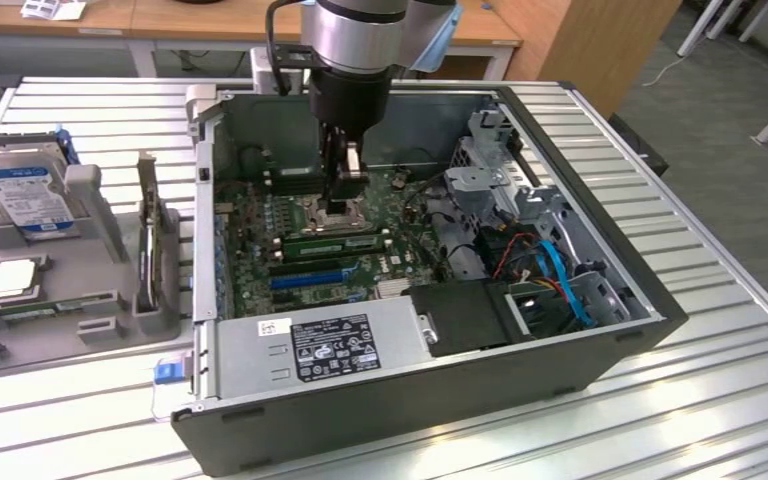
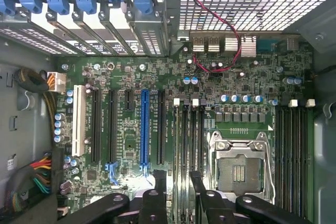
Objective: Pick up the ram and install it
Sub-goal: 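Insert the ram into the slot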
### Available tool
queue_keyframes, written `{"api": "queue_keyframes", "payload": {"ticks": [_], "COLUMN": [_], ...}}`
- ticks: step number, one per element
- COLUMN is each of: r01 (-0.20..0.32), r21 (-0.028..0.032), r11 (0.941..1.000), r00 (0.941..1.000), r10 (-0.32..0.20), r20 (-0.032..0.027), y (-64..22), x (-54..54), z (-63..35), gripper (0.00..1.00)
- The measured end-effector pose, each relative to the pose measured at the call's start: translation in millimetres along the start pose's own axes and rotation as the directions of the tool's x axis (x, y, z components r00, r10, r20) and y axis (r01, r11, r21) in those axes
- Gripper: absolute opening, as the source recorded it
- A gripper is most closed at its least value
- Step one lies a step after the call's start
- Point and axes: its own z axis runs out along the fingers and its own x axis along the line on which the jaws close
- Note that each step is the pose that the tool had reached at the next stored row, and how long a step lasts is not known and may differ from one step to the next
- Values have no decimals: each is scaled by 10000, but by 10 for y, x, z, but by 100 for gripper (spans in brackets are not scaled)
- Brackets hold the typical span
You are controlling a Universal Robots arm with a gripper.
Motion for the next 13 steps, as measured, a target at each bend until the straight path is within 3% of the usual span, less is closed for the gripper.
{"api": "queue_keyframes", "payload": {"ticks": [8, 11, 13], "r01": [0, 1, 0], "r21": [0, 0, 0], "r11": [10000, 10000, 10000], "r00": [10000, 10000, 10000], "r10": [0, -1, 0], "r20": [0, 0, 0], "y": [0, 0, 0], "x": [0, 0, 0], "z": [0, 0, 0], "gripper": [31, 23, 11]}}
